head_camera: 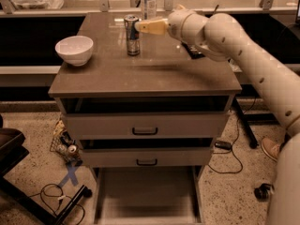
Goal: Place redbull can into bottom drawer
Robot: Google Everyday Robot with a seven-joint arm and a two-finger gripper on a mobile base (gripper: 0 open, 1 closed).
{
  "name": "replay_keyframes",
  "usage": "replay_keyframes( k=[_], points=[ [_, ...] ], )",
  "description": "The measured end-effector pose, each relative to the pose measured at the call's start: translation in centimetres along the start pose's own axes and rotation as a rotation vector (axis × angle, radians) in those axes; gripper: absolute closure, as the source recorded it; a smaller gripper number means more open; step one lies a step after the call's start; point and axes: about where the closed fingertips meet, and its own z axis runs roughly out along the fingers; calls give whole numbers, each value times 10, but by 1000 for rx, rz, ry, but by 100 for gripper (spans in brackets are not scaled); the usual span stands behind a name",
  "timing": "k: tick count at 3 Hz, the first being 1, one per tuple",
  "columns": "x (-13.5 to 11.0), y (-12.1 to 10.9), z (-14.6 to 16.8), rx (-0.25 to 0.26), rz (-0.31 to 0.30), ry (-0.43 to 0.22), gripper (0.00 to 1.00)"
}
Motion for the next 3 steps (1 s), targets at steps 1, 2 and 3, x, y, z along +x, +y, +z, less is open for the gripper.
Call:
replay_keyframes(
  k=[1, 2, 3],
  points=[
    [-2, 22, 24, -72, 17, -38, 0],
    [2, 51, 51, -148, 21, -35, 0],
    [13, 61, 64, -169, 17, 8, 0]
  ],
)
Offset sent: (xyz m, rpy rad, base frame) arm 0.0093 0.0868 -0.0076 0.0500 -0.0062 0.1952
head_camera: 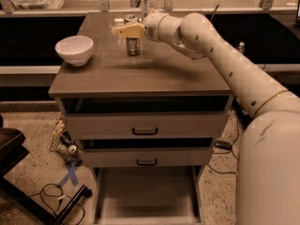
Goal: Place redbull can into bottom drawer
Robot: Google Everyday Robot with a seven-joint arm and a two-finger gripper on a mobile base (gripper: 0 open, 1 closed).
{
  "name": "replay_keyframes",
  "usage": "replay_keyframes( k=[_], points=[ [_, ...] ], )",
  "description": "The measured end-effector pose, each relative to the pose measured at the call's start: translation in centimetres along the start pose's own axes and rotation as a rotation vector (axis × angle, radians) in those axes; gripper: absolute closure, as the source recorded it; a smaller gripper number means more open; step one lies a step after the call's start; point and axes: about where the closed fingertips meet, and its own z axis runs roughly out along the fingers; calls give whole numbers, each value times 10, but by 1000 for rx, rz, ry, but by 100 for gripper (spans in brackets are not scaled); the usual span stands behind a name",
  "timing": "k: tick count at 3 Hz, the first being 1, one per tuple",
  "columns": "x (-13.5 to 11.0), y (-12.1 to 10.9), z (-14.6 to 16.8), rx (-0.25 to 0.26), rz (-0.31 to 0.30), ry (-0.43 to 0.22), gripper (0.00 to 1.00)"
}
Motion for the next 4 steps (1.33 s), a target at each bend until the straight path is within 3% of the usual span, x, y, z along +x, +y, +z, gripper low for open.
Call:
replay_keyframes(
  k=[1, 2, 4],
  points=[
    [13, 9, 9, -14, 12, 22, 17],
    [13, 12, 12, -19, 13, 21, 49],
    [14, 17, 17, -29, 14, 22, 100]
  ],
)
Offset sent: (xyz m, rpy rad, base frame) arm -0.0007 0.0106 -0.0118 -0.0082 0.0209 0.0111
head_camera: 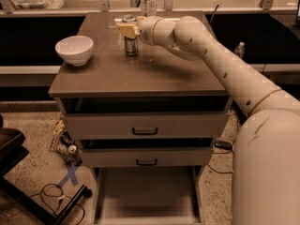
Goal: Place redbull can into bottom drawer
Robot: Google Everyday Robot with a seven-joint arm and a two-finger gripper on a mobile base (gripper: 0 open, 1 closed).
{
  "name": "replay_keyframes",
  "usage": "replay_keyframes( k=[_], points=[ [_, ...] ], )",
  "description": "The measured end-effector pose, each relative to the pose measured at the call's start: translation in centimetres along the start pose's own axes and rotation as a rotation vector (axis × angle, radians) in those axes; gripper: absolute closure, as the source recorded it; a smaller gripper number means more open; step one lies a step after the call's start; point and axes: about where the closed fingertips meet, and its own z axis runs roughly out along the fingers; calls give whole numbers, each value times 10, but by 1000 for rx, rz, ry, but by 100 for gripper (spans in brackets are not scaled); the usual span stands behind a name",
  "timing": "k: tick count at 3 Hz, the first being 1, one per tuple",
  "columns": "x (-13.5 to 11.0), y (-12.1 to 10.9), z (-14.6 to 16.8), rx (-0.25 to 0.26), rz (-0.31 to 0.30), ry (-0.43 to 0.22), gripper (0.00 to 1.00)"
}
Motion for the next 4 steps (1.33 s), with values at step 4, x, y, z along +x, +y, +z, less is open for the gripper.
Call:
replay_keyframes(
  k=[4],
  points=[
    [-107, 32, -101, 101, -122, -83, 100]
  ],
)
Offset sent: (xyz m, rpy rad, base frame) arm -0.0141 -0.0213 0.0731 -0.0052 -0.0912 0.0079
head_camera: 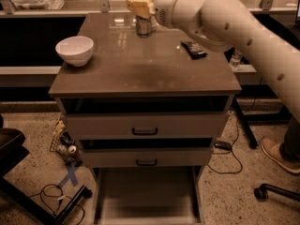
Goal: Place redbull can into bottom drawer
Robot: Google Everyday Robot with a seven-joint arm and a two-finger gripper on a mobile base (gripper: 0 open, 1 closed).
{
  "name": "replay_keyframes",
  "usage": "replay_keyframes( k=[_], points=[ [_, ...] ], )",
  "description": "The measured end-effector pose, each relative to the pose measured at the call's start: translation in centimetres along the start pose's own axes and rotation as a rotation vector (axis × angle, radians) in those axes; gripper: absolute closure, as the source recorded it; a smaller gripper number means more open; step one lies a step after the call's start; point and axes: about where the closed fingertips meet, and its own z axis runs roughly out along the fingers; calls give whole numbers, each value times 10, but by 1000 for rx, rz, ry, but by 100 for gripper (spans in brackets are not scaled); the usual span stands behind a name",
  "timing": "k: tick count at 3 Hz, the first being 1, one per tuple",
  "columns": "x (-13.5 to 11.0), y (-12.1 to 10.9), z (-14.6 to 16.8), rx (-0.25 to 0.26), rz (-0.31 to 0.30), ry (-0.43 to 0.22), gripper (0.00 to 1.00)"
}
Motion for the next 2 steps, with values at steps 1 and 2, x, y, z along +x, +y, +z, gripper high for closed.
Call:
replay_keyframes(
  k=[1, 2],
  points=[
    [-25, 41, -53, 48, -7, -6, 100],
    [-1, 86, -98, 55, 30, 58, 100]
  ],
)
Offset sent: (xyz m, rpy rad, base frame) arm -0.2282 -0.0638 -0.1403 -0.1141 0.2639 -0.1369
